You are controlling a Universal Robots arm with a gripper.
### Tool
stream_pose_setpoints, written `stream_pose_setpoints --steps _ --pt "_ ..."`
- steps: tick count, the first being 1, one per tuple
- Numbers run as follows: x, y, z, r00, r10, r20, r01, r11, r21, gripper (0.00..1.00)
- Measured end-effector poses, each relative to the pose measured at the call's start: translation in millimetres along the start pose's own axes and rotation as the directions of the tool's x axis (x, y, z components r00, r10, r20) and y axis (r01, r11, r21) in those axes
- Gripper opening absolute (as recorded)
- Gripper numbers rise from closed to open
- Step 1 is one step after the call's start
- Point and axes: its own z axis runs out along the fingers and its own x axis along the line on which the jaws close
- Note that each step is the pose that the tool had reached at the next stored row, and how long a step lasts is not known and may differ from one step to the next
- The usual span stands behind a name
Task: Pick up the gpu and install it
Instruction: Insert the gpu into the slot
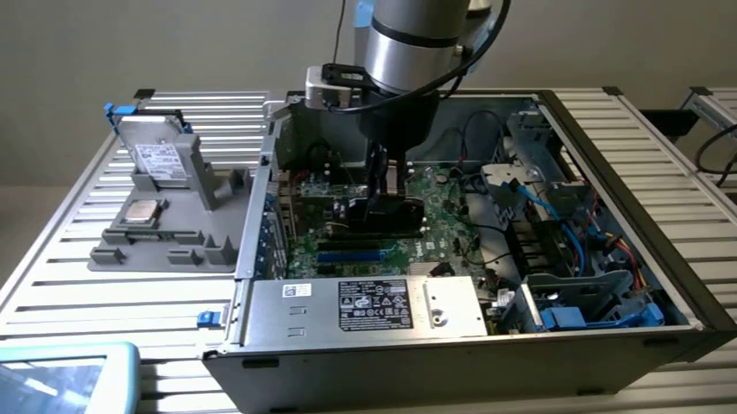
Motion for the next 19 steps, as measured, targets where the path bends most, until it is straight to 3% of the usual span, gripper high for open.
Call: stream_pose_setpoints --steps 19 --pt "-0.6 5.9 22.8 1.0000 -0.006 0.0016 0.006 1.0000 0.0002 0.27"
